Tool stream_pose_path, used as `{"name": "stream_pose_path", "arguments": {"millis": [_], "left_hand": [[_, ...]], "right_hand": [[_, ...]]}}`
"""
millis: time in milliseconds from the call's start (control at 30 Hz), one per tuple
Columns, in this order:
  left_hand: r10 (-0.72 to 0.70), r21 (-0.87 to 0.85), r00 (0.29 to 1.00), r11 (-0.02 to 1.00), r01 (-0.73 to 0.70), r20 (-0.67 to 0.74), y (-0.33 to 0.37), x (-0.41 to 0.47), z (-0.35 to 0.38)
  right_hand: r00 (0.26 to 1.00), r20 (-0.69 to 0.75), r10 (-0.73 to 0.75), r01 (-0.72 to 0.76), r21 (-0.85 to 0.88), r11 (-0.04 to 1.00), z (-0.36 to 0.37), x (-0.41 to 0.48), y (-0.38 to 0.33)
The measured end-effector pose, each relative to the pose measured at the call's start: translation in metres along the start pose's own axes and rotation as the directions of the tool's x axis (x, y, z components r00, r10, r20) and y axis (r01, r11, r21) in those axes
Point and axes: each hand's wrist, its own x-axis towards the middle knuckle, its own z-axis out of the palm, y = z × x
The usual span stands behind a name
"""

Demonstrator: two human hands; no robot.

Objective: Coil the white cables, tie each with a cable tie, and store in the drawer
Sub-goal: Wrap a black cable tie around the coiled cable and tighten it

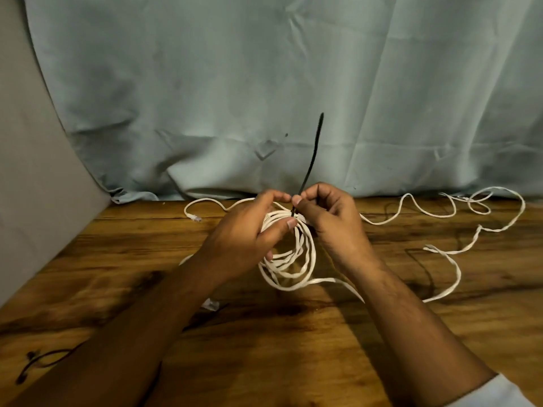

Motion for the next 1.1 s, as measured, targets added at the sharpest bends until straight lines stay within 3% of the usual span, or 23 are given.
{"name": "stream_pose_path", "arguments": {"millis": [300,633,933,1100], "left_hand": [[-0.115,-0.423,0.992,0.902,0.085,-0.047,0.0019,0.0039,0.0072],[-0.018,-0.252,0.988,0.967,-0.021,-0.153,-0.0068,0.0019,0.0095],[-0.098,-0.408,0.993,0.911,0.063,-0.065,-0.0036,0.0023,0.0068],[-0.078,-0.360,0.997,0.931,0.068,-0.015,-0.0032,0.0033,0.0008]], "right_hand": [[0.993,-0.036,-0.111,0.108,-0.057,0.992,0.0030,-0.0005,-0.0032],[0.999,0.038,0.033,-0.033,0.007,0.999,-0.0009,0.0012,-0.0045],[0.997,0.053,0.062,-0.063,0.012,0.998,-0.0004,-0.0001,-0.0041],[0.988,0.051,0.147,-0.149,0.039,0.988,0.0009,-0.0011,-0.0030]]}}
